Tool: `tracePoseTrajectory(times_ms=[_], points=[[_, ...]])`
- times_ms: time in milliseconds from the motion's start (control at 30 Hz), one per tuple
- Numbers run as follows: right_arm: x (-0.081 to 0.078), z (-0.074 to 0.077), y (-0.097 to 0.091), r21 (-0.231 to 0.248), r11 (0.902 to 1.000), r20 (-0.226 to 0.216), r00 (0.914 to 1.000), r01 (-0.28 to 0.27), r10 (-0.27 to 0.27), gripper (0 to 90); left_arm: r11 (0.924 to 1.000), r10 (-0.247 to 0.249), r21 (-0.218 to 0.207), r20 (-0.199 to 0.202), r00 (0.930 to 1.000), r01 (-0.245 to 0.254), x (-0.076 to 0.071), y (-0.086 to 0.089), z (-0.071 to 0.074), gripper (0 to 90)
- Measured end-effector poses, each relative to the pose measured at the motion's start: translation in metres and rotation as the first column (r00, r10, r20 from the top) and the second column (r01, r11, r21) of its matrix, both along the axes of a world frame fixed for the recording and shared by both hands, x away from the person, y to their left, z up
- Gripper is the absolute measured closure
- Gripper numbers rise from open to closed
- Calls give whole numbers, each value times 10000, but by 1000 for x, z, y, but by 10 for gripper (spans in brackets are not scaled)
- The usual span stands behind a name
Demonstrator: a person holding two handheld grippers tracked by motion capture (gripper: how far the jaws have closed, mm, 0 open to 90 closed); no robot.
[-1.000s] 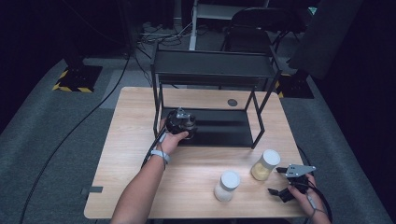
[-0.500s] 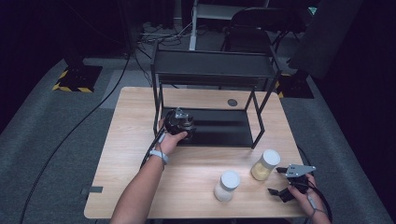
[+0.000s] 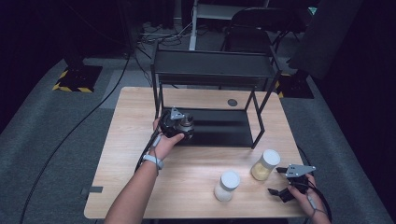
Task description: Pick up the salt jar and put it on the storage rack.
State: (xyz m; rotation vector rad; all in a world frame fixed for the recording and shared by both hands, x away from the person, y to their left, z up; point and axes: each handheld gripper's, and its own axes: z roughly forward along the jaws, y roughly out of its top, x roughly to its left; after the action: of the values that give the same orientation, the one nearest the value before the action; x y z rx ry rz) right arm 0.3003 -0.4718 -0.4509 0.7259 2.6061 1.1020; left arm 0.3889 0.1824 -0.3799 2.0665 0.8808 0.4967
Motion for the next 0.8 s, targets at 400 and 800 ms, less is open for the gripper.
tracePoseTrajectory(times_ms=[400,800], points=[[-1,0,1,4,10000,-10,10000,57,-57,0,9999,-119,-14,426,9990,120,-52,24,28,110],[-2,0,1,3,10000,-9,10000,98,-98,0,9995,-213,251,537,9983,199,-93,54,39,117]])
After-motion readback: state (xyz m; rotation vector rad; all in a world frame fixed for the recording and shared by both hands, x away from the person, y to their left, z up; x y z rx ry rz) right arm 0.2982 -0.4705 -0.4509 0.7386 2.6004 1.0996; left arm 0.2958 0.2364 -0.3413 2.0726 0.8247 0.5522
